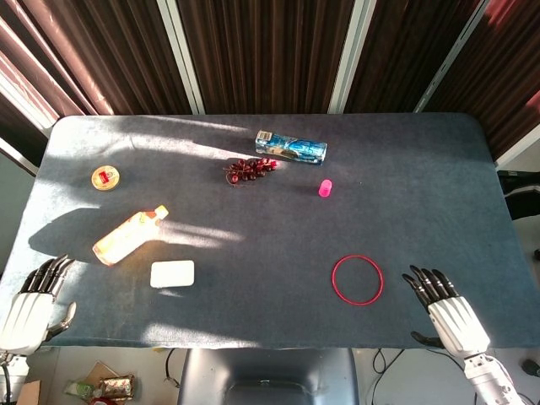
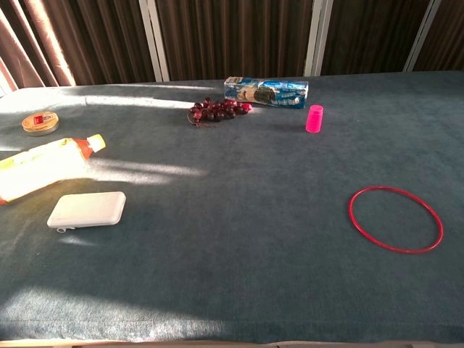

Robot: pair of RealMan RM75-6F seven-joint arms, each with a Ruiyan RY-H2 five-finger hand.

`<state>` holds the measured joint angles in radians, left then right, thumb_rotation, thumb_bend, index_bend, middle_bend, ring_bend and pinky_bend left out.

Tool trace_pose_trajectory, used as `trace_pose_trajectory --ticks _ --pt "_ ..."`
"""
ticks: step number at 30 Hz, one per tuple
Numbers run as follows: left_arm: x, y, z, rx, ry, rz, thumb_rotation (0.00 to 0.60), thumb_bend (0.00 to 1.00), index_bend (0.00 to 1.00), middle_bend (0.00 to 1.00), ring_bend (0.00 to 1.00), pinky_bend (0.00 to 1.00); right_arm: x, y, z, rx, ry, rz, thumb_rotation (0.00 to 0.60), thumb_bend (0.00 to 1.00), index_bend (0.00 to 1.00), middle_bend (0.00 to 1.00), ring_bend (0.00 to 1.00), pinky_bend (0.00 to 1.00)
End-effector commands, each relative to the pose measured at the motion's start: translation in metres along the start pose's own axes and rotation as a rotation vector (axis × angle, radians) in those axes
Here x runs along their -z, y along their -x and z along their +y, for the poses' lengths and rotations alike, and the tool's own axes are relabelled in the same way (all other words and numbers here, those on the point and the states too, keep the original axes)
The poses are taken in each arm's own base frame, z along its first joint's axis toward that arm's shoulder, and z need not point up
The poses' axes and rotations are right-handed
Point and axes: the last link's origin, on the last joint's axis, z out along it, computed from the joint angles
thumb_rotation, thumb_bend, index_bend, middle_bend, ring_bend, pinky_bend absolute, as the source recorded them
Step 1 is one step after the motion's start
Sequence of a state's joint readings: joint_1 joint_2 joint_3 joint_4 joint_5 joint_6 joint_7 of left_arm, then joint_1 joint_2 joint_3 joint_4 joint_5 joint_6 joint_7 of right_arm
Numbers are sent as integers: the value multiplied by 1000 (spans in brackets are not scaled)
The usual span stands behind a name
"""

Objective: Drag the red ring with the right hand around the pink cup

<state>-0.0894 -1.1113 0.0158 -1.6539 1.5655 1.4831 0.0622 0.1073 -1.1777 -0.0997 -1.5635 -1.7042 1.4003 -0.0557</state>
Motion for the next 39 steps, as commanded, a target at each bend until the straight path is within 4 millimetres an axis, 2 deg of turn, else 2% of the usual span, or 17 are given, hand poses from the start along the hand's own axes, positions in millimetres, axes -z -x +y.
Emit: trace_pose_trajectory --ticks 1,3,5,8,10,12,14,17,20,24,29,39 --pt "2 -2 0 9 1 5 600 467 33 11 0 151 -5 1 -6 27 -24 13 600 81 37 47 60 168" --pt "3 -5 -2 23 -8 14 600 467 38 19 0 158 -8 2 -9 32 -40 19 600 83 98 137 162 209" --pt "4 -7 -5 29 -21 22 600 469 42 23 0 163 -9 3 -10 31 -51 25 600 127 157 212 284 298" --pt "4 -8 -7 39 -34 26 600 469 45 30 0 165 -11 2 -10 43 -63 46 600 247 235 323 463 484" --pt "4 -9 -7 42 -36 27 600 469 47 32 0 165 -12 2 -10 49 -64 55 600 292 282 393 563 611" --pt "4 -9 -9 45 -45 28 600 468 52 36 0 165 -20 2 -11 66 -65 85 600 333 370 524 738 804" --pt "2 -9 -9 43 -48 27 600 467 55 40 0 166 -30 7 -11 72 -62 80 600 344 446 633 861 918" --pt "2 -9 -8 42 -50 24 600 467 60 46 0 176 -41 14 -11 74 -50 30 600 347 494 724 955 978" --pt "1 -9 -8 41 -51 24 600 467 69 51 0 182 -52 21 -12 63 -40 -7 600 347 528 786 998 998" --pt "2 -10 -9 43 -54 26 600 466 78 57 0 183 -65 30 -16 27 -31 -44 600 359 566 838 1000 1000" --pt "2 -11 -10 48 -54 25 600 466 88 61 0 184 -77 40 -20 23 -24 -89 600 369 572 844 1000 1000" --pt "2 -11 -9 51 -51 22 600 466 119 67 0 184 -86 57 -30 15 -40 -162 600 392 581 845 1000 1000"
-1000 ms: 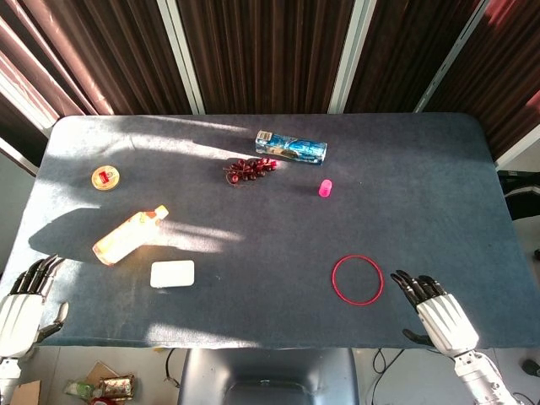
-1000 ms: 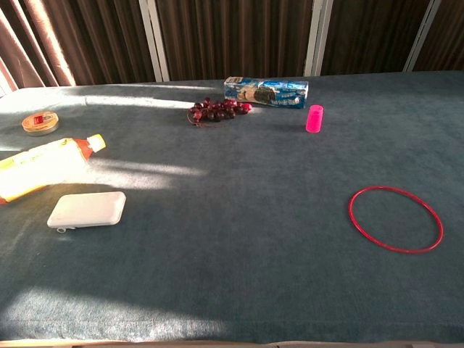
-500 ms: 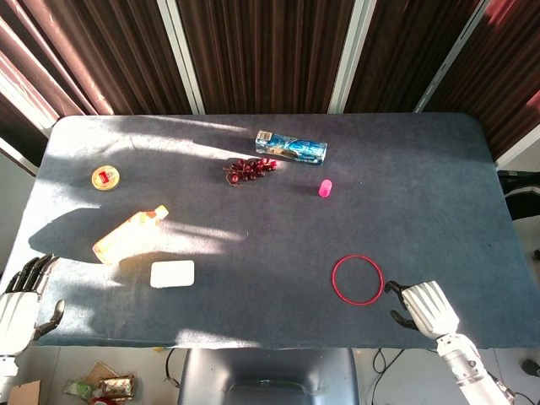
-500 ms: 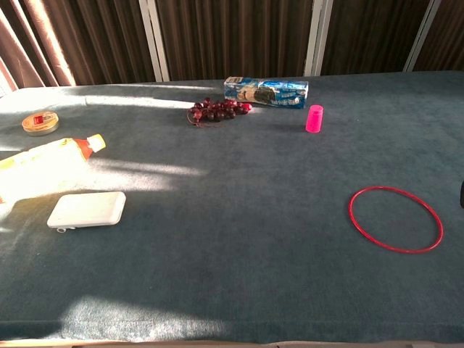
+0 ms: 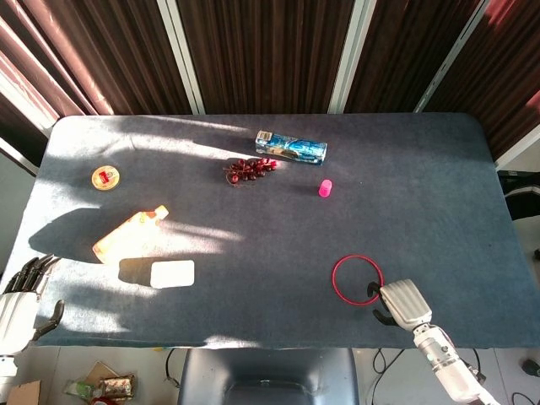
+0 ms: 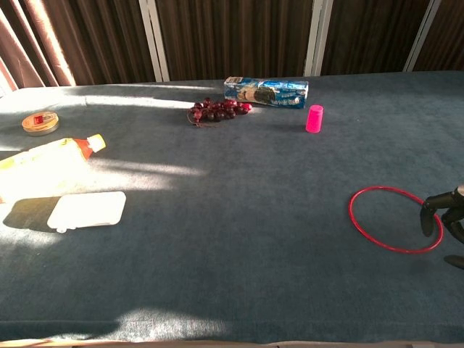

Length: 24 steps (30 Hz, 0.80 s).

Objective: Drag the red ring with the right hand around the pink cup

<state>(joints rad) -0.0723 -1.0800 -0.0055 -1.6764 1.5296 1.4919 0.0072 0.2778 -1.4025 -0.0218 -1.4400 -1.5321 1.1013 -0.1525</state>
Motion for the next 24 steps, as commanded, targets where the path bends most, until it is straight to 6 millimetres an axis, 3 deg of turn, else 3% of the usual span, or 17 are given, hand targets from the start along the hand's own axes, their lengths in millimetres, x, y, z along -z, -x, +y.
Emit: trace_pose_trajectory --ticks 1,24 --pt "0 0 0 0 1 0 600 467 122 67 0 185 -4 3 -1 -1 1 -9 600 397 583 845 1000 1000" --pt "2 -1 0 9 7 6 600 468 155 74 0 189 -18 11 -7 -6 -2 -16 600 460 616 851 1000 1000"
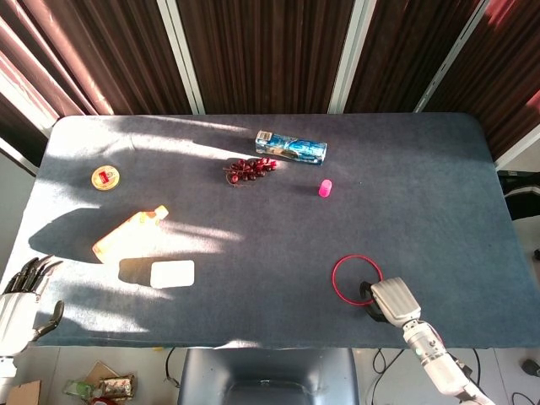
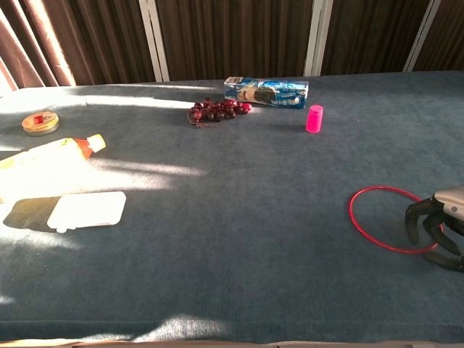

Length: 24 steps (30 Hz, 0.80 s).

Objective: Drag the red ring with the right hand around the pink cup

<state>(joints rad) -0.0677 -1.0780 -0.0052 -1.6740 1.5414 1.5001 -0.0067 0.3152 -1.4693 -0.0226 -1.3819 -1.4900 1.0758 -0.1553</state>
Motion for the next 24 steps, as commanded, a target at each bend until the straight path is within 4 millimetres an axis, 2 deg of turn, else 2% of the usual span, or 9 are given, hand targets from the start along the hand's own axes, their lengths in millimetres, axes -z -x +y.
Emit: trace_pose_trajectory --ticks 1,15,24 --pt "0 0 0 0 0 0 600 469 155 74 0 189 0 0 0 1 1 -1 600 462 617 853 1000 1000" --pt "1 0 0 2 2 1 600 469 163 75 0 189 -1 0 1 9 14 3 600 541 694 866 1000 1000" --pt "1 0 0 1 3 1 600 468 166 75 0 189 -1 -10 2 -12 21 57 600 543 752 869 1000 1000"
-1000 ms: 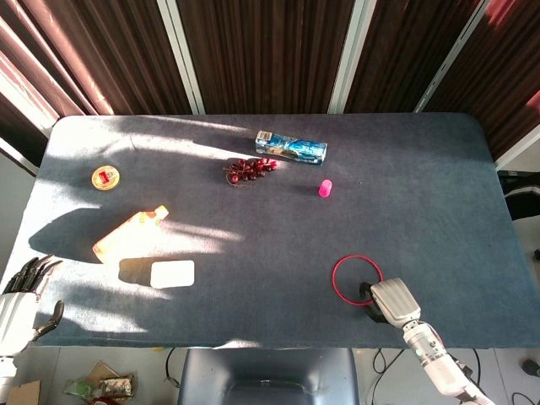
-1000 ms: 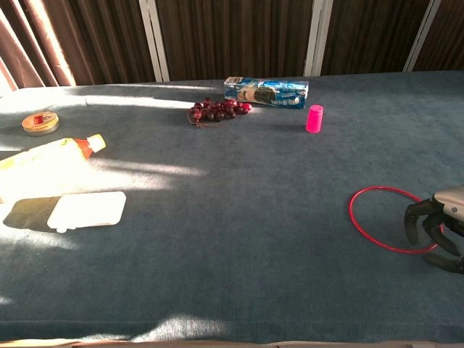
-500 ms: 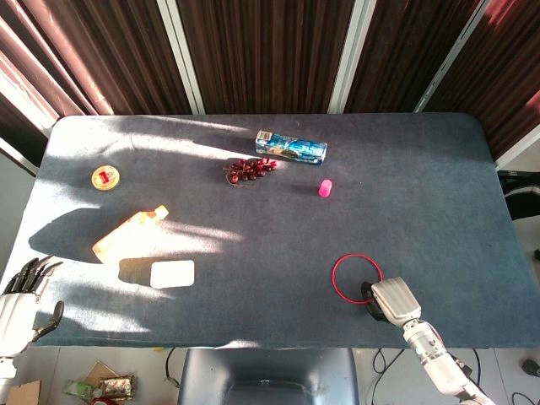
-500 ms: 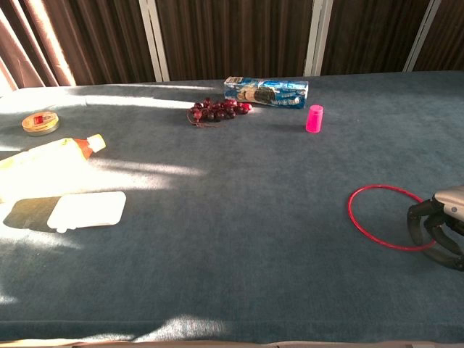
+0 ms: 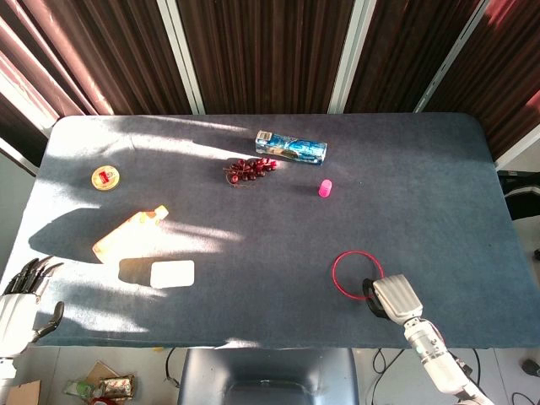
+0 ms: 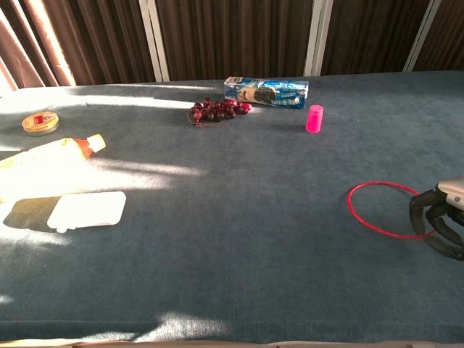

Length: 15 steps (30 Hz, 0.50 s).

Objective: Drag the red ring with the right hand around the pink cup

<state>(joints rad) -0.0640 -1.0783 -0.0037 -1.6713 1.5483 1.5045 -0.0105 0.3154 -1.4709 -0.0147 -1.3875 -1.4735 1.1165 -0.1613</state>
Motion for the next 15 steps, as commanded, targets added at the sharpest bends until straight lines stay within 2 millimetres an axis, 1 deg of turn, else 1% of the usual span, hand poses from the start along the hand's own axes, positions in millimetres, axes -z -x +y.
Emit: trace_pose_trajectory --ticks 1,9,15 --pt "0 0 0 -1 0 -1 600 469 166 75 1 189 0 -4 0 -3 3 19 600 543 763 869 1000 1000" --pt "0 0 0 2 -1 1 600 469 167 76 0 189 -4 -22 1 7 16 122 600 543 791 869 1000 1000" --pt "1 0 -1 3 -1 -1 600 469 168 75 0 189 -13 -44 1 -3 30 230 600 550 802 870 1000 1000"
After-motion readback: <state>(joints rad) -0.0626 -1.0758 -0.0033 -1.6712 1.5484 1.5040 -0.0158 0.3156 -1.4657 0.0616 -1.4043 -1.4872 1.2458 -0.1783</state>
